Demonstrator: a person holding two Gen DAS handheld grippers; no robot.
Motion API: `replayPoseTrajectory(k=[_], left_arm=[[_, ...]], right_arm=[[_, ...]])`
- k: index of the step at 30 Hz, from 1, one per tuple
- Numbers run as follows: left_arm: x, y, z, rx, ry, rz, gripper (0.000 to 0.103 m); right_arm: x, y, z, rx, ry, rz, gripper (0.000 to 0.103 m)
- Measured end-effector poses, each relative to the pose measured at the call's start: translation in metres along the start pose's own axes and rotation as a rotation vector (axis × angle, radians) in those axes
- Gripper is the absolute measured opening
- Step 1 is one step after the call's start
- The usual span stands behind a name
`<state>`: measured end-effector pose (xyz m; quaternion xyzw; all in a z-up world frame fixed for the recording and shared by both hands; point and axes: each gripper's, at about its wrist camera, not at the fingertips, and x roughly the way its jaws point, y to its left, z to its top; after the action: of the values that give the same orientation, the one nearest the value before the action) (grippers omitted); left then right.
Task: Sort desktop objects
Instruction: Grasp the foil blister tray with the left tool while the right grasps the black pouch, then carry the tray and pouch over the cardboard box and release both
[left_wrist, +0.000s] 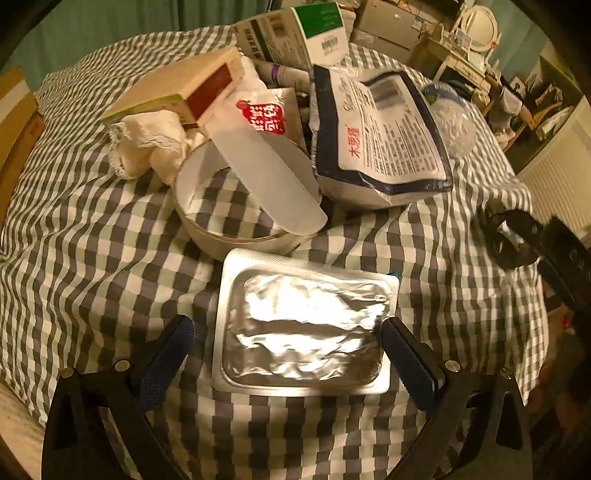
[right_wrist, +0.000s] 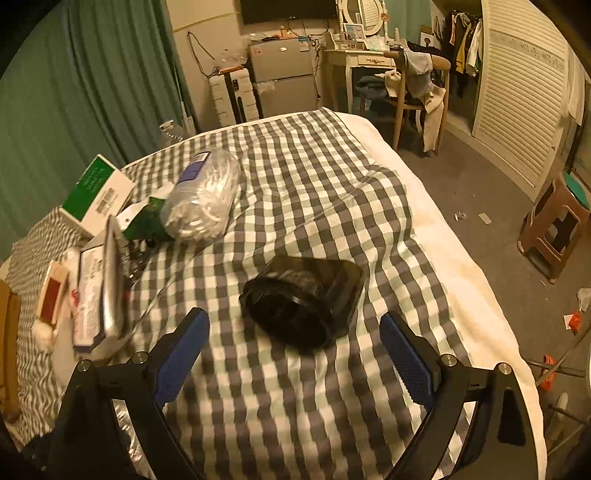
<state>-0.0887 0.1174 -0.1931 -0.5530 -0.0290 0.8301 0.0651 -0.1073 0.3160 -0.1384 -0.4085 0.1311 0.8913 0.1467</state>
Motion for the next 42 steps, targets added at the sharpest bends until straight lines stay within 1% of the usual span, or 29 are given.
replayPoseTrajectory(k=[3,5,6,8,9,10,11,13,16,19,22,24,25,28,29,30,31,34,35,39,42], left_arm=[[-0.002,-0.01,-0.002,0.042,-0.015,-0.009,0.103],[0.001,-0.018,-0.003,0.077,-0.006,0.01,0.103],[0.007,-0.021,-0.005,0.092,0.012,0.026,0.103],[0.009,-0.021,-0.007,0.093,0.016,0.015,0.103],[0.006,-0.018,-0.008,0.079,0.005,-0.007,0.103],[0.004,-0.016,-0.009,0.071,0.0,-0.021,0.101],[0.003,-0.015,-0.009,0.066,-0.005,-0.028,0.098],[0.001,-0.014,-0.011,0.067,0.001,-0.047,0.098],[-0.005,-0.012,-0.013,0.059,-0.002,-0.072,0.098],[-0.013,0.002,-0.006,0.044,0.002,-0.078,0.098],[-0.029,0.014,-0.014,0.023,-0.012,-0.084,0.098],[-0.037,0.021,-0.013,0.015,-0.027,-0.076,0.098],[-0.04,0.025,-0.002,0.011,-0.04,-0.068,0.098],[-0.053,0.031,0.0,-0.006,-0.076,-0.057,0.098],[-0.054,0.027,0.003,-0.015,-0.086,-0.057,0.098],[-0.057,0.028,0.006,-0.026,-0.1,-0.057,0.098],[-0.057,0.024,0.017,-0.037,-0.118,-0.054,0.098],[-0.085,0.049,0.022,-0.068,-0.183,-0.032,0.098],[-0.091,0.05,0.026,-0.078,-0.206,-0.022,0.098],[-0.132,0.086,0.044,-0.139,-0.299,0.009,0.098],[-0.166,0.117,0.058,-0.178,-0.378,0.034,0.098]], right_arm=[[0.013,-0.003,0.005,0.011,0.01,-0.013,0.094],[0.019,-0.006,0.008,0.038,0.017,0.015,0.094],[0.023,-0.007,0.008,0.044,0.021,0.02,0.094],[0.029,-0.009,0.01,0.05,0.037,0.013,0.094],[0.03,-0.01,0.01,0.056,0.045,0.017,0.091],[0.033,-0.013,0.008,0.069,0.059,0.033,0.077],[0.033,-0.015,0.007,0.08,0.068,0.043,0.067],[0.031,-0.018,0.006,0.077,0.078,0.014,0.056],[0.026,-0.024,0.001,0.1,0.086,0.04,0.054],[0.019,-0.03,-0.002,0.127,0.087,0.044,0.054],[0.001,-0.03,-0.004,0.137,0.074,0.062,0.054],[-0.009,-0.028,-0.003,0.134,0.066,0.075,0.054],[-0.017,-0.025,-0.004,0.129,0.058,0.084,0.054],[-0.038,-0.015,-0.01,0.109,0.043,0.114,0.054],[-0.045,-0.01,-0.012,0.097,0.043,0.122,0.054],[-0.053,-0.004,-0.015,0.083,0.038,0.127,0.054],[-0.06,0.001,-0.017,0.069,0.036,0.136,0.054],[-0.085,0.018,-0.023,0.018,0.024,0.16,0.054],[-0.095,0.027,-0.025,-0.002,0.018,0.173,0.054],[-0.127,0.062,-0.023,-0.083,-0.013,0.228,0.054],[-0.152,0.1,-0.014,-0.146,-0.04,0.3,0.054]])
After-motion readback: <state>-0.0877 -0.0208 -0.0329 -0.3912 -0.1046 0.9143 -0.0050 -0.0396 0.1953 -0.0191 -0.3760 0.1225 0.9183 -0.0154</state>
